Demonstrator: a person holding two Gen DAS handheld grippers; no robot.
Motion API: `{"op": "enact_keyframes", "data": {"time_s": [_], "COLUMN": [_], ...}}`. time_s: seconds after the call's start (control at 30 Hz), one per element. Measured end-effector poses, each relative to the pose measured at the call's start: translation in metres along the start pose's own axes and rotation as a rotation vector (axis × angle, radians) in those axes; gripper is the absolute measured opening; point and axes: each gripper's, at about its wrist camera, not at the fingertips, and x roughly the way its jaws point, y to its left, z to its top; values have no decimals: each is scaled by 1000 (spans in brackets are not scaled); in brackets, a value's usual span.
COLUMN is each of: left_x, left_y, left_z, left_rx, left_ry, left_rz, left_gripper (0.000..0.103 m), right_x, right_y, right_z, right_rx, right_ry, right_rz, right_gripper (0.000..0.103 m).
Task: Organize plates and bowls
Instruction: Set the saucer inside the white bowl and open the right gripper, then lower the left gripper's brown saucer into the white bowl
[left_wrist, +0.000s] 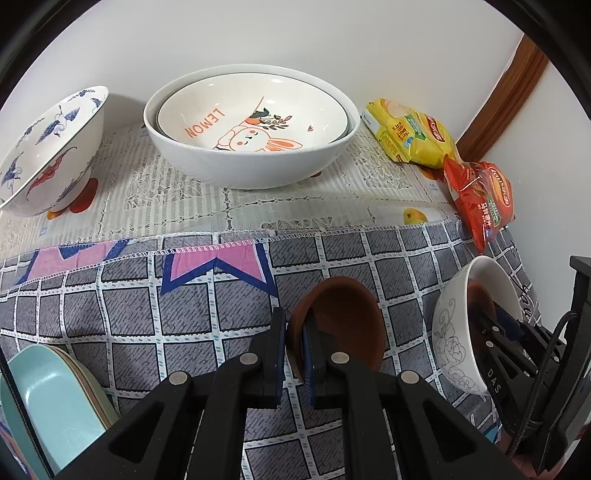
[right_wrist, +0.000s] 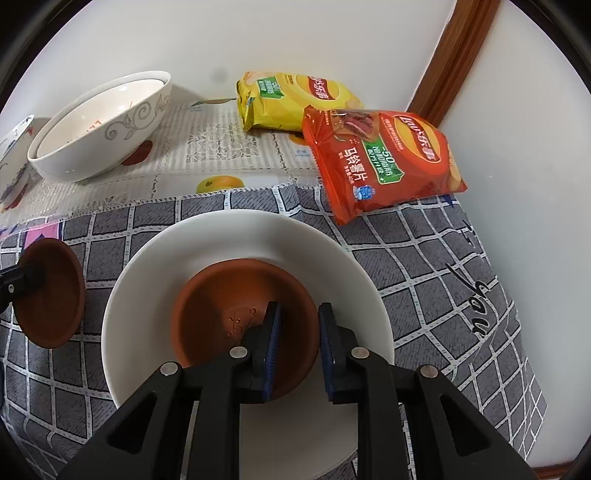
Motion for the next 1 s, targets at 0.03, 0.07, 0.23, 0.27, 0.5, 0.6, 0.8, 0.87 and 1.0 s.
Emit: {"op": "enact_keyframes", "data": {"time_s": [0.03,0.07,0.23,0.27,0.5,0.6,0.8,0.87,1.0], "left_x": [0,0,-4,-5,-18,-26,-41,-48,-63], "left_y": [0,0,-1,-2,-6,-10,-18,-25,-43], "left_z": [0,0,0,0,-1,-1,2,2,3], "left_rx": [0,-1,1,3,20,28,13,17,23], "left_ry": [-1,-2,-12,-15,-52,-72,-83,-95,-115], "left_rz": [1,1,2,4,25,36,23,27,4], "left_gripper": [9,9,9,9,9,9,9,9,9], "right_x": [0,0,-6,-9,-41,-56,-78,-82,-87], "right_y": [0,0,-4,-5,-14,-18,-34,-42,-61], "right_z": [0,0,1,1,-1,-6,-19,-23,-31], "right_rx": [1,2,29,36,50,58,74,84,115], "right_ry": [1,1,-11,-14,-67,-94,-128,-137,-140], "right_rz": [6,8,36,41,76,98,156,157,170], "right_gripper": [23,23,28,28,28,30,31,31,31]}}
